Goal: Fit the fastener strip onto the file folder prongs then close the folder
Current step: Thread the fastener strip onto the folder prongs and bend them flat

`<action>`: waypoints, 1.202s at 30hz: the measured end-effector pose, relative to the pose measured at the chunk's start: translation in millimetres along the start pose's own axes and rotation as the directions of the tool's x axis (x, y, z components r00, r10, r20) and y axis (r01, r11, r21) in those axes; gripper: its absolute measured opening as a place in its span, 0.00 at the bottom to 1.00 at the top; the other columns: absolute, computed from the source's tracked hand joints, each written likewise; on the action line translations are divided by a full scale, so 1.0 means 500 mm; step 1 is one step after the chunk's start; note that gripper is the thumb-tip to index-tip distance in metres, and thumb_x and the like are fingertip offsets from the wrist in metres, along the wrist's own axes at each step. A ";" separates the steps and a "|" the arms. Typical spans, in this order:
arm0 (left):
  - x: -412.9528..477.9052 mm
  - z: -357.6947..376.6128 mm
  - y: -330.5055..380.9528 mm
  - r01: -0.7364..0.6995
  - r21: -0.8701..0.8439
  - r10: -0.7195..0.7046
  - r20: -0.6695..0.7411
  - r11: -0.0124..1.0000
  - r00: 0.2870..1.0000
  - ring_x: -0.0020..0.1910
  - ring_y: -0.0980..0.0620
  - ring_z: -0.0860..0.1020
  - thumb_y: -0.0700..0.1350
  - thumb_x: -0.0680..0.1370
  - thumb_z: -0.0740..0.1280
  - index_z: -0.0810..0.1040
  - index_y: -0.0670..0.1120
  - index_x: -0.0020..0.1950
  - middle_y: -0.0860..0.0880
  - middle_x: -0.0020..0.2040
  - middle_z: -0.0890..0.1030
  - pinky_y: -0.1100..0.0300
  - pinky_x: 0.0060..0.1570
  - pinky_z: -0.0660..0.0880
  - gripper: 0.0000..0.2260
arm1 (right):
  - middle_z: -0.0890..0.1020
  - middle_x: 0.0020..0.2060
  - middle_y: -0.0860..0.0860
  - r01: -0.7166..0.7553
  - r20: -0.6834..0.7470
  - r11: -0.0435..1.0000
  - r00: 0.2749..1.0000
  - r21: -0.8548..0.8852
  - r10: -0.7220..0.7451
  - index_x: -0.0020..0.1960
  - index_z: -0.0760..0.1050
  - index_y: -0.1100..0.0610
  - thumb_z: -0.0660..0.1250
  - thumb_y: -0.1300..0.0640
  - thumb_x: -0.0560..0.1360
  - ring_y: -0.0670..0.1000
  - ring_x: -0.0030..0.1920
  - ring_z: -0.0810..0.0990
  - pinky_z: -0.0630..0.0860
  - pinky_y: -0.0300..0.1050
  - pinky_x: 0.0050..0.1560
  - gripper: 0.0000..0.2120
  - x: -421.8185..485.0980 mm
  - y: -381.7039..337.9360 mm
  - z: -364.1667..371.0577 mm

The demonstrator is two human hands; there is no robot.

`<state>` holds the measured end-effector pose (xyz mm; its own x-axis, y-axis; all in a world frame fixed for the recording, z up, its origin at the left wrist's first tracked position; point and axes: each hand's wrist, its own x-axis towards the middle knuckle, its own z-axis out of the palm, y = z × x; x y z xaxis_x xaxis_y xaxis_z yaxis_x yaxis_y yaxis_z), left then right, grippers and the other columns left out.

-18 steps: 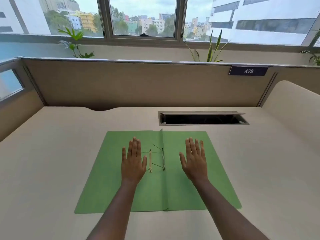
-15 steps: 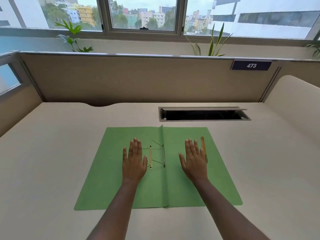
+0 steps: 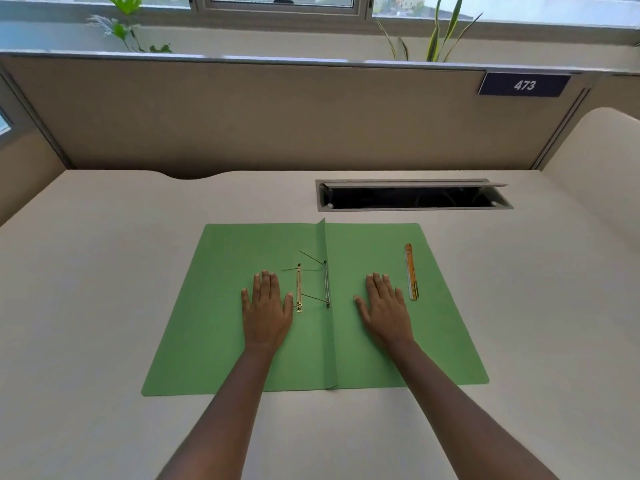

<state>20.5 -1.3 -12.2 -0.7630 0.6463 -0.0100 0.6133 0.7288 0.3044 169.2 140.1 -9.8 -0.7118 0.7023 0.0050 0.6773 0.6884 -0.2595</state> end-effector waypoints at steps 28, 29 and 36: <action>0.006 -0.048 0.049 0.003 -0.237 -0.039 -0.147 0.971 0.988 0.76 0.43 0.56 0.39 0.80 0.53 0.62 0.40 0.72 0.41 0.73 0.66 0.50 0.75 0.53 0.20 | 0.75 0.51 0.67 -0.355 -0.216 0.919 0.897 0.172 0.387 0.59 0.70 0.70 0.56 0.69 0.75 0.63 0.52 0.72 0.74 0.55 0.47 0.14 0.035 0.069 -0.065; 0.005 -0.051 0.054 -0.002 -0.252 -0.040 -0.161 0.968 0.986 0.76 0.43 0.57 0.38 0.80 0.53 0.63 0.40 0.72 0.41 0.73 0.67 0.50 0.75 0.55 0.19 | 0.75 0.50 0.68 -0.358 -0.206 0.915 0.897 0.184 0.392 0.58 0.70 0.71 0.56 0.70 0.74 0.63 0.51 0.73 0.74 0.55 0.47 0.14 0.038 0.069 -0.067; 0.003 -0.081 0.096 -0.115 -0.379 -0.024 -0.342 0.918 0.940 0.64 0.43 0.73 0.35 0.77 0.58 0.72 0.38 0.65 0.40 0.61 0.78 0.51 0.63 0.71 0.16 | 0.80 0.51 0.65 -0.292 -0.119 0.800 0.905 0.523 0.408 0.59 0.73 0.68 0.60 0.70 0.72 0.61 0.45 0.78 0.73 0.49 0.44 0.16 0.035 0.051 -0.095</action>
<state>40.4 25.7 41.1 -0.8013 0.5125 0.3087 0.5731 0.5094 0.6419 182.8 178.4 29.9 -0.3458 0.9382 0.0133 0.6531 0.2509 -0.7145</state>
